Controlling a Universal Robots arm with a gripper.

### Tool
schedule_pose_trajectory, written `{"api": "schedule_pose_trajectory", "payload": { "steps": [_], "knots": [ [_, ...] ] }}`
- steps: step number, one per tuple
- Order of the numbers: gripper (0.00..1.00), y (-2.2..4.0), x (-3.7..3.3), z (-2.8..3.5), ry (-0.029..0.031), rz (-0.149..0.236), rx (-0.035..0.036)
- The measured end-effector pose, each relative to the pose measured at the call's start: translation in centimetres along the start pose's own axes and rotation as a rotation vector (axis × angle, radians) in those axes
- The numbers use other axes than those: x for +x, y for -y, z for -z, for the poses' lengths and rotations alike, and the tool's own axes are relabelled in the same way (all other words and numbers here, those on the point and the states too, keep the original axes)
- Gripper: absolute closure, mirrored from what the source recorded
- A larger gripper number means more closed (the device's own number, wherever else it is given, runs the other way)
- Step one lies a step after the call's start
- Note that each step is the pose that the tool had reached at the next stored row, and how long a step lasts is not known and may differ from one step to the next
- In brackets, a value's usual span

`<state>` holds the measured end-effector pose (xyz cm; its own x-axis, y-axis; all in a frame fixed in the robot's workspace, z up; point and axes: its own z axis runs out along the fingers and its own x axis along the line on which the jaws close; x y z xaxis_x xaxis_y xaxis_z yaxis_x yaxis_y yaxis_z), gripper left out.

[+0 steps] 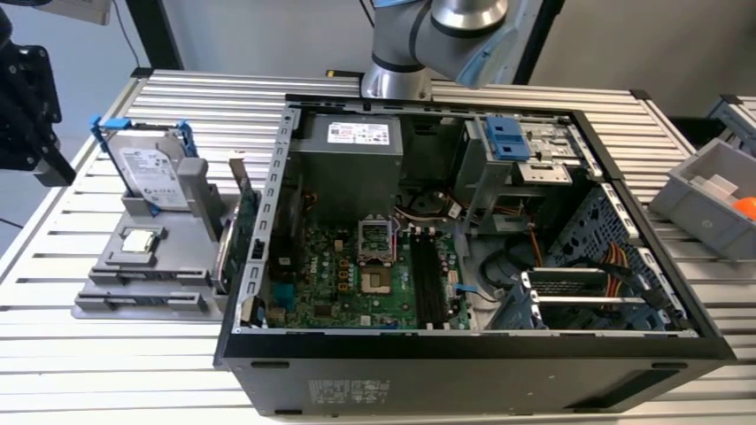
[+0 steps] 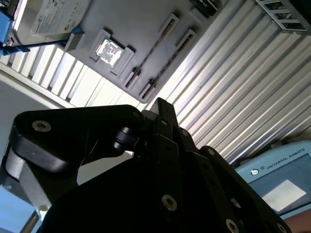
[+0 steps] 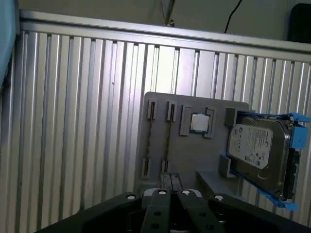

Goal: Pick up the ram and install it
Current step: 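Pick up the ram and move it above insertion slot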

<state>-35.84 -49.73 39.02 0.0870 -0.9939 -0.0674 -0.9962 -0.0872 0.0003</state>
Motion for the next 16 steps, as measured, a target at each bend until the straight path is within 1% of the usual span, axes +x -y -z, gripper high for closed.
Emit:
{"api": "schedule_pose_trajectory", "payload": {
  "steps": [2, 16],
  "knots": [
    [1.0, 0.0, 0.0, 0.0, 0.0, 0.008, -0.0005],
    [1.0, 0.0, 0.0, 0.0, 0.0, 0.012, -0.0008]
  ]
}}
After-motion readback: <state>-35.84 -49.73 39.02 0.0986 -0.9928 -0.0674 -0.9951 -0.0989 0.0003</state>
